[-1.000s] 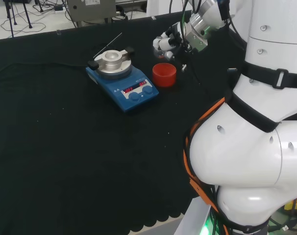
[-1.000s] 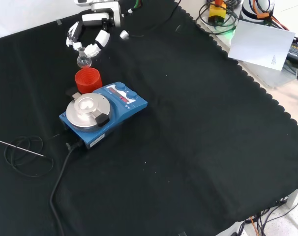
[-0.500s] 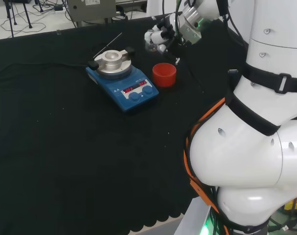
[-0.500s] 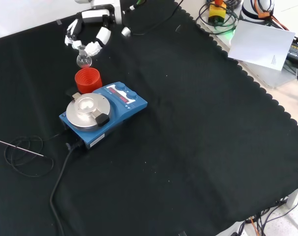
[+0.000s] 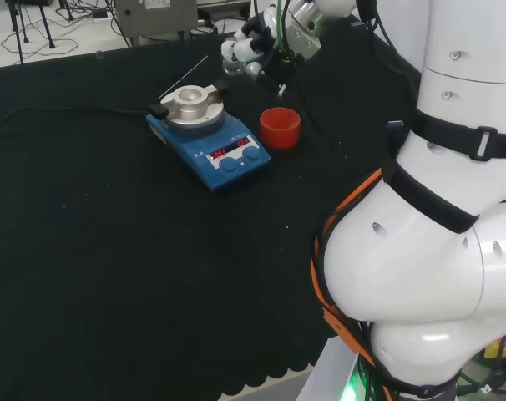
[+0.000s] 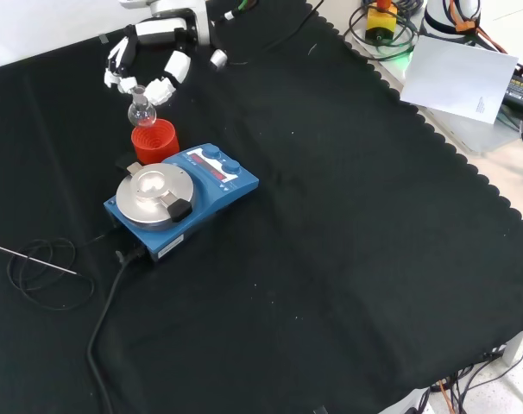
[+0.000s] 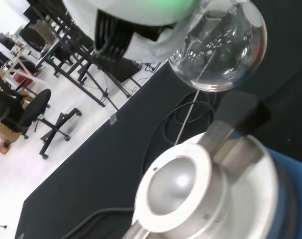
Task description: Place the round-bottom flask on the heater.
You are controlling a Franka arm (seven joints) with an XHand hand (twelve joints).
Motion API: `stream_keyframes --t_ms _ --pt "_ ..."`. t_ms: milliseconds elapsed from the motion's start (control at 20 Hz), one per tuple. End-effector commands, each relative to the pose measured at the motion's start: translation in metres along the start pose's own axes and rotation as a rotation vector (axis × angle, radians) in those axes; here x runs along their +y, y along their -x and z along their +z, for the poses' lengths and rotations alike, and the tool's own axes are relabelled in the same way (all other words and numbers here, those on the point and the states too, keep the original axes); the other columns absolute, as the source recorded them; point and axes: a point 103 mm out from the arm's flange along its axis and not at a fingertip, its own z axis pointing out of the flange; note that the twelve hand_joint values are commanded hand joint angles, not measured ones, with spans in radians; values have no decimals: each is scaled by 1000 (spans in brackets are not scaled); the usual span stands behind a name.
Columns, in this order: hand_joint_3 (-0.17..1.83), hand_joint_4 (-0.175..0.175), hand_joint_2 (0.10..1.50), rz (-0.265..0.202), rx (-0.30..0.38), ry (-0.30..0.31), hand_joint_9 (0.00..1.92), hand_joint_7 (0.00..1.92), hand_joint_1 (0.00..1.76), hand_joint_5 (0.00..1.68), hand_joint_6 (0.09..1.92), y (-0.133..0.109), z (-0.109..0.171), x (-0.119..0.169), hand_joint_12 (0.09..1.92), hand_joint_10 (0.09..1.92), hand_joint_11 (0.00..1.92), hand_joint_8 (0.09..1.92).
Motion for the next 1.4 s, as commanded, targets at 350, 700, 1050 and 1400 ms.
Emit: stream_keyframes --t_ms 350,700,1050,1400 --pt "731 33 663 -53 -18 -102 842 638 1137 1188 855 -39 39 10 1271 590 532 647" --pt "736 30 660 -63 -29 -131 842 641 1139 1190 855 -45 58 14 1270 589 533 647" --pt "749 21 650 -49 -27 -154 844 643 1142 1196 850 -36 73 18 1269 588 536 646" --pt "755 17 647 -38 -29 -174 844 644 1143 1198 849 -28 86 23 1268 588 537 645"
